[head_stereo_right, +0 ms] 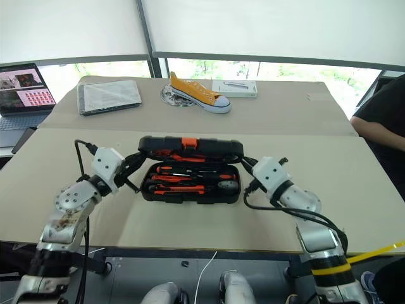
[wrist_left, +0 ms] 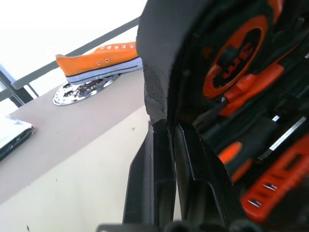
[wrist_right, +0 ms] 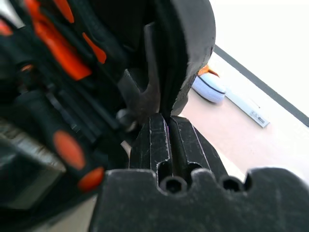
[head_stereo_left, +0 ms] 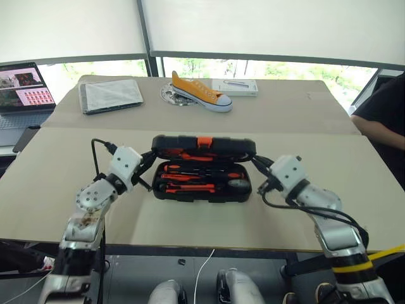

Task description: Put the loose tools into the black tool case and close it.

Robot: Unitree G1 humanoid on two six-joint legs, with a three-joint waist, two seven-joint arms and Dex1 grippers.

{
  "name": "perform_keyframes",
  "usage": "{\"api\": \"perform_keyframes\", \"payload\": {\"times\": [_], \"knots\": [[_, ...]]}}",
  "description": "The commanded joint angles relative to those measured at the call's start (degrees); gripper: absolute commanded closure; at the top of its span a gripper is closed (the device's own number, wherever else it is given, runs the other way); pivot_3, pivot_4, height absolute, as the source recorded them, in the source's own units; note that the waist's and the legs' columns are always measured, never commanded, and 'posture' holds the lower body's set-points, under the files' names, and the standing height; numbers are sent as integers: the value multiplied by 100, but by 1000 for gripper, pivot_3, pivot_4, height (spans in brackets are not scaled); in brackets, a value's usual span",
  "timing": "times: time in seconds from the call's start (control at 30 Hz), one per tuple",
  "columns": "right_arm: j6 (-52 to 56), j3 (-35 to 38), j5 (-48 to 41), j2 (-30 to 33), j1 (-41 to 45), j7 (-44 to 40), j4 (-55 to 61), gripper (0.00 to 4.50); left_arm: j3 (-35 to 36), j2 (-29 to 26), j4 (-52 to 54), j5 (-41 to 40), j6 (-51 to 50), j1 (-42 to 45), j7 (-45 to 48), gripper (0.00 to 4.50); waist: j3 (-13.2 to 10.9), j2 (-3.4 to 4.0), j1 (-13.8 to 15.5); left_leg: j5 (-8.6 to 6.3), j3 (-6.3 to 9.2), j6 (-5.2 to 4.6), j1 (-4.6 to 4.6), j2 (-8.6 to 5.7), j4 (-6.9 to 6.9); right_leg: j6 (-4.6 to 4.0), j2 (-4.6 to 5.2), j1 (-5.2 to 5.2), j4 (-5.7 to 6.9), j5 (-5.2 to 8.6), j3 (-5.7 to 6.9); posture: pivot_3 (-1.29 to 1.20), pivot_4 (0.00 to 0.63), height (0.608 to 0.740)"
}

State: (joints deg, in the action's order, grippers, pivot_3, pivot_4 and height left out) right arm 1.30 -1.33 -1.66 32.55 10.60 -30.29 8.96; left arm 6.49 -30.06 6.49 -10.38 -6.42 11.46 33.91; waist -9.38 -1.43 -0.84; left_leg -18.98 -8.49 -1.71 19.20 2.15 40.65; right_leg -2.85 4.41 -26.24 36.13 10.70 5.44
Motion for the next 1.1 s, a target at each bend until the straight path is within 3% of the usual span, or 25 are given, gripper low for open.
{"api": "perform_keyframes", "payload": {"times": [0.03, 0.1, 0.17, 0.3, 0.43, 0.53, 0.63, 0.67, 0.77, 0.93, 1.1], "knots": [[676, 1002, -805, 455, -169, -329, 709, 2778, 923, -380, 1266, -909, -1171, -455, -46, 2701, -2, -1, -6, 0, -1, 0, 10, 2, 0, -3, -1, -13, 1, -1, -1, 0, 150, 733], [1192, 1383, -1494, 814, -258, -851, 989, 2479, 1302, -720, 1739, -1531, -1880, -895, 294, 2031, -5, -1, -15, 1, -2, 0, 13, 5, 5, -4, -4, -16, 2, -2, -2, 0, 150, 733], [1509, 1585, -1946, 1189, -432, -1393, 1146, 2479, 1643, -1098, 1877, -1941, -2380, -1326, 658, 1269, -2, 3, 0, 0, 0, -2, 6, 16, 2, -5, -5, -12, -2, 0, -4, 0, 150, 733], [1594, 1690, -2360, 1921, -1057, -2579, 1347, 2479, 1882, -1729, 1042, -1881, -2392, -1613, 1283, 1269, -1, 1, 68, -14, 8, -19, 0, 25, -3, -14, -15, 0, -13, 11, 14, 0, 150, 733], [1504, 1426, -2306, 2215, -1436, -3072, 1505, 2479, 1233, -1992, -86, -1414, -1896, -726, 1575, 1269, -2, 1, 213, -27, 8, -43, 5, 9, -4, -18, -25, -3, -13, 14, 21, 0, 150, 733], [1505, 1060, -2177, 2152, -1431, -3075, 1678, 3138, 413, -1950, -1169, -923, -1344, 391, 2061, 1927, -3, -7, 247, -27, 13, -44, 9, -13, -2, -12, -13, 2, -13, 11, 21, 0, 150, 733], [1270, 519, -1795, 2041, -1319, -3040, 1802, 4302, -428, -1675, -2396, -254, -613, 1616, 2388, 3041, -2, -11, 256, -29, 9, -48, 18, -24, 4, 1, -9, 2, -21, 4, 20, 0, 150, 733], [1246, 389, -1713, 1995, -1265, -3006, 1820, 4414, -581, -1563, -2757, -118, -401, 1938, 2448, 3226, -3, -12, 256, -28, 6, -48, 20, -24, 6, 3, -12, 2, -26, 2, 21, 0, 150, 733], [1142, -60, -1436, 1877, -1066, -3003, 1830, 4500, -1013, -1090, -4001, 319, 327, 3004, 2545, 4345, -4, -15, 228, -29, -1, -50, 24, -34, 15, -18, -13, 0, -20, -10, 31, 0, 150, 733], [1023, -676, -933, 1639, -676, -2936, 1621, 4500, -1526, -340, -5630, 911, 1233, 4204, 2702, 4434, -10, -28, 201, -30, -9, -56, 61, -45, 37, -8, -9, -3, -36, -14, 62, 0, 150, 733], [1123, -847, -375, 1170, -91, -2289, 992, 4500, -1742, 54, -6081, 1076, 1938, 4457, 3246, 4434, -15, -38, 97, -30, 3, -56, 60, -42, 40, -4, -11, -4, -32, -13, 59, 0, 150, 733]]}}
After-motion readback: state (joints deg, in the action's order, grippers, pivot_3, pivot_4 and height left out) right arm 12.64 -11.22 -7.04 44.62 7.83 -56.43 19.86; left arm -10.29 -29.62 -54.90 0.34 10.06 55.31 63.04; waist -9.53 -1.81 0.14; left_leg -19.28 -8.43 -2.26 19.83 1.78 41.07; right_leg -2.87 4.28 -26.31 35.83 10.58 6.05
